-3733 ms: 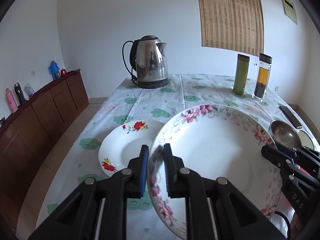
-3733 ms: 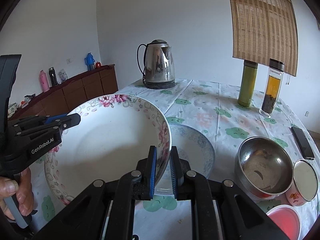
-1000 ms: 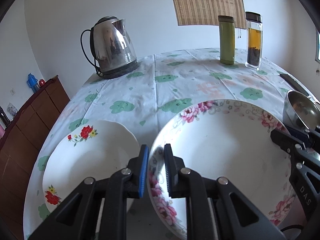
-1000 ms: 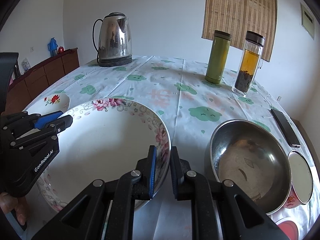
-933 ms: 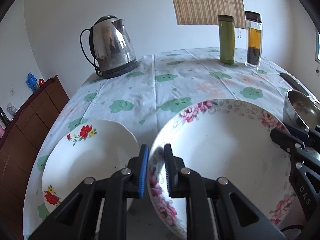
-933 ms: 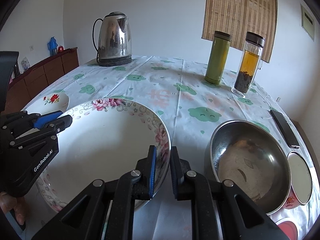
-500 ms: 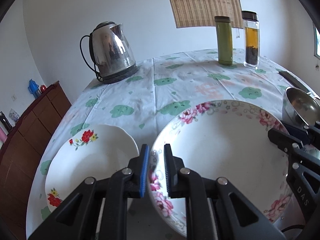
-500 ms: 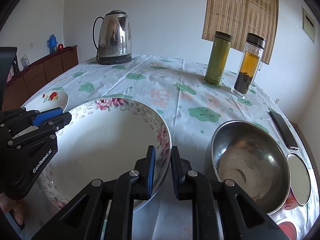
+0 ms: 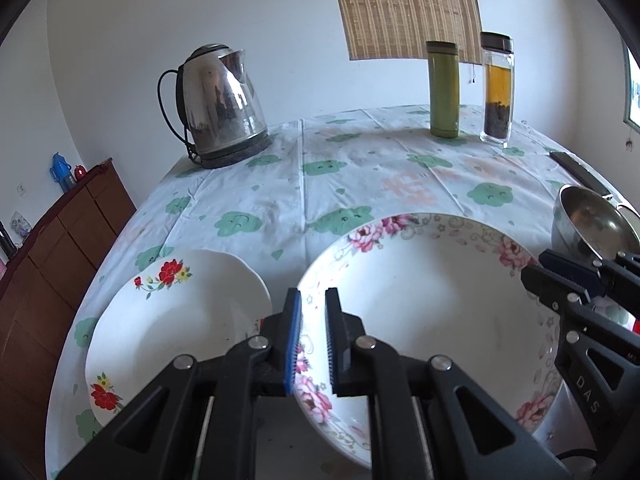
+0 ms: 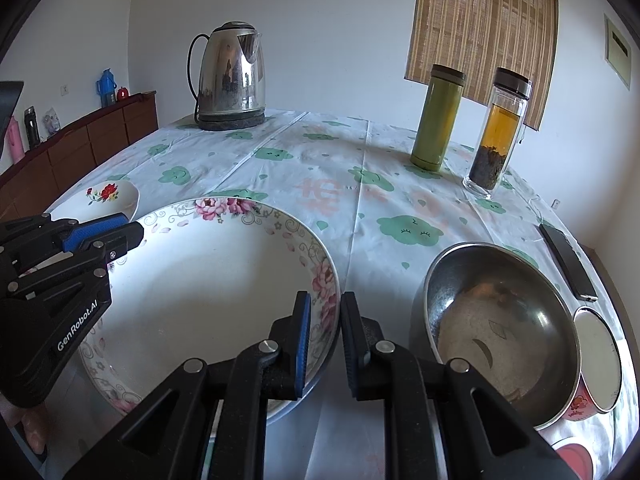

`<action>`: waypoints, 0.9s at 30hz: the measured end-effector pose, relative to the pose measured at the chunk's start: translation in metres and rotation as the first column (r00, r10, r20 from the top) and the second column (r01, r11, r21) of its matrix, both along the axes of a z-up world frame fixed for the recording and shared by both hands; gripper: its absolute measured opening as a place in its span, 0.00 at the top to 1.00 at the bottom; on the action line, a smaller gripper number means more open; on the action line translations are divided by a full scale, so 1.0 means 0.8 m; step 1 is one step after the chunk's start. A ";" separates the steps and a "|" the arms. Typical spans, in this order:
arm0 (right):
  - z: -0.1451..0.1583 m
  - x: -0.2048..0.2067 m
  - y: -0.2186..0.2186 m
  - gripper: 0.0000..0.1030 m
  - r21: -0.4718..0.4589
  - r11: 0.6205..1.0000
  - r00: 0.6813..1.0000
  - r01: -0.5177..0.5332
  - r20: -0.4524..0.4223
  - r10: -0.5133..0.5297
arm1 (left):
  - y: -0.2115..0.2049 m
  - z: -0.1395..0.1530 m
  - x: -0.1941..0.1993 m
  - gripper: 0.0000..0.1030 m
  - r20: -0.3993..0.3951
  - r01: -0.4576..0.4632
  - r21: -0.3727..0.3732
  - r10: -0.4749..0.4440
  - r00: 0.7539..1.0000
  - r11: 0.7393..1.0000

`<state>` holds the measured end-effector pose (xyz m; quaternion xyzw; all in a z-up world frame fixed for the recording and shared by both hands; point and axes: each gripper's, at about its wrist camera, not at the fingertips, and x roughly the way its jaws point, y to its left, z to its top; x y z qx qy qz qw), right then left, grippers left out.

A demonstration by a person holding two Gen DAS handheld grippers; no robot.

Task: Organize plates and bowls
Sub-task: 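Lower the pink-floral plate onto the blue-patterned plate and open both grippers, then move both grippers toward the white plate with red flowers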

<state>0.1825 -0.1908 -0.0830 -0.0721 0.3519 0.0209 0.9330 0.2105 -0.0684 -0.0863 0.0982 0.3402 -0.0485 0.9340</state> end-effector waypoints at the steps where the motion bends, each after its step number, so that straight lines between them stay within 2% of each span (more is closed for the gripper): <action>1: 0.000 0.000 0.000 0.84 0.002 1.000 1.000 0.000 0.000 0.000 | 0.001 0.001 0.000 0.91 -0.001 -0.001 -0.005 0.001 1.000 1.000; 5: 0.000 0.000 -0.003 0.84 0.018 1.000 1.000 -0.003 0.000 0.003 | 0.008 0.002 0.001 0.89 -0.008 -0.013 -0.026 0.013 1.000 1.000; 7: 0.000 0.000 -0.003 0.84 0.020 1.000 1.000 -0.003 0.001 0.003 | 0.011 0.003 0.001 0.85 -0.004 -0.018 -0.032 0.018 1.000 0.999; 14: 0.003 -0.003 -0.003 0.82 0.023 1.000 1.000 -0.011 0.017 0.011 | 0.015 0.006 -0.004 0.85 0.003 -0.019 -0.040 0.019 1.000 0.999; 17: 0.004 -0.006 0.000 0.79 0.016 1.000 0.999 -0.022 0.032 0.022 | 0.017 0.010 -0.007 0.72 0.014 -0.020 -0.049 0.021 1.000 0.999; 19: 0.005 -0.008 0.003 0.71 0.007 0.999 0.999 -0.034 0.040 0.033 | 0.020 0.013 -0.010 0.53 0.029 -0.026 -0.053 0.027 0.999 0.998; 21: 0.007 -0.010 0.005 0.55 -0.001 0.999 0.998 -0.038 0.052 0.038 | 0.022 0.017 -0.013 0.52 0.044 -0.027 -0.056 0.029 0.999 0.998; 27: 0.008 -0.011 0.003 0.53 0.003 0.999 0.998 -0.034 0.060 0.034 | 0.025 0.022 -0.015 0.46 0.055 -0.029 -0.066 0.032 0.998 0.997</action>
